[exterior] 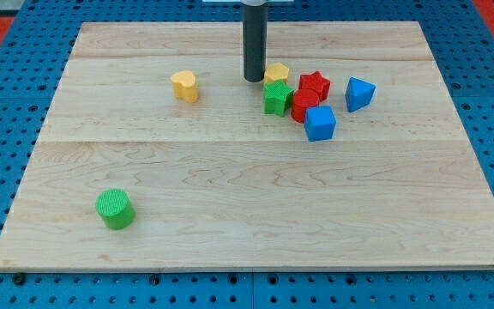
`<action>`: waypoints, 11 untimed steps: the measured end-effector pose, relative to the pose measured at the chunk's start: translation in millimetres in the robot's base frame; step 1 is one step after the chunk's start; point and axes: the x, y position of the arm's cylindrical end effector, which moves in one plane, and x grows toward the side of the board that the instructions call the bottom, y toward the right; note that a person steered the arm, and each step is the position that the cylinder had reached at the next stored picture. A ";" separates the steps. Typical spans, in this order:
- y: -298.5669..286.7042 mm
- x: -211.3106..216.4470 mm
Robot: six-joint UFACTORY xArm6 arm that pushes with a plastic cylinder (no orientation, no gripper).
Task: Touch the bottom of yellow heart
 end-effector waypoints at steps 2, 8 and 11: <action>-24.5 70.7; -126.1 47.3; -83.7 24.4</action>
